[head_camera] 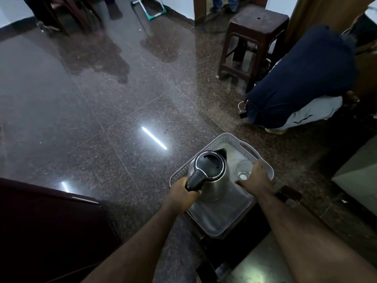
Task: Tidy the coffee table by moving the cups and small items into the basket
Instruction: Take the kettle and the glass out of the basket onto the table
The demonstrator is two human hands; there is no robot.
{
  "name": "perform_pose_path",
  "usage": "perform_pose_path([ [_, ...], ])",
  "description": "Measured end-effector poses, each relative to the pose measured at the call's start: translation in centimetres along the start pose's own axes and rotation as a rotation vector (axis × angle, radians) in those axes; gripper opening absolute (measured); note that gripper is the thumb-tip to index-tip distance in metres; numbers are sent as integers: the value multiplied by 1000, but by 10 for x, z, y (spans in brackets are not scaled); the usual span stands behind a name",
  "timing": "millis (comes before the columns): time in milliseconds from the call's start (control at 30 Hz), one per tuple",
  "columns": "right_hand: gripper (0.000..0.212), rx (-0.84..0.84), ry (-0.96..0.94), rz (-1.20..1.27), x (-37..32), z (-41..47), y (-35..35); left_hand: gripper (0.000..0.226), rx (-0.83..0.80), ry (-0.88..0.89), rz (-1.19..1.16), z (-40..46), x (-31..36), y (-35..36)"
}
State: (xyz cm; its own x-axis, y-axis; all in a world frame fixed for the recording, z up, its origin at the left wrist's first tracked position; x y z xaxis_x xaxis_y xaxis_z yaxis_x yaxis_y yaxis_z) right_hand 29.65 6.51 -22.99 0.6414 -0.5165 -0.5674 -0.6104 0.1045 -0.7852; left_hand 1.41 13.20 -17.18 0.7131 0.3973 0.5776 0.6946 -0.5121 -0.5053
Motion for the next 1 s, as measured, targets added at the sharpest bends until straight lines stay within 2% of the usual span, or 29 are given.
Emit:
perform_pose_path([
  [67, 91, 59, -31, 88, -1, -4, -5, 20, 7, -11, -37, 0, -3, 0],
  [133, 87, 99, -67, 133, -6, -9, -12, 16, 33, -14, -35, 2, -2, -3],
  [400, 92, 256, -24, 278, -1, -68, -81, 35, 39, 73, 68, -37, 53, -13],
  [533, 96, 310, 10, 225, 20, -127, -129, 27, 16, 156, 249, -76, 100, -8],
  [600, 95, 339, 45, 231, 35, -162, -152, 22, -52, 229, 311, -105, 129, 4],
  [733, 78, 407, 72, 246, 69, -234, -192, 9, -156, 365, 484, -161, 174, 41],
  [900, 70, 477, 179, 278, 116, -326, -230, 20, -213, 576, 704, -249, 219, 105],
  [1000, 80, 532, 233, 283, 151, -373, -240, 7, -341, 593, 749, -285, 225, 153],
])
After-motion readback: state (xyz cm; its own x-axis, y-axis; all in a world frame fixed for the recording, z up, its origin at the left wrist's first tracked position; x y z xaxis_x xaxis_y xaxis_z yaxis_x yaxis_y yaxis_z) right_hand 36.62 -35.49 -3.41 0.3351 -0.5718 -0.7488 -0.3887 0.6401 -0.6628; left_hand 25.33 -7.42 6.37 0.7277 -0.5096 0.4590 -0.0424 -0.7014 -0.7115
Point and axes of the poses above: each hand's wrist, its own z-axis towards the middle knuckle, its own y-axis out of the palm, x = y × z, the point moved 9 cm from there along z, towards the middle knuckle, and after that the axes turned 15 degrees about -y, right-handed, at the moved point
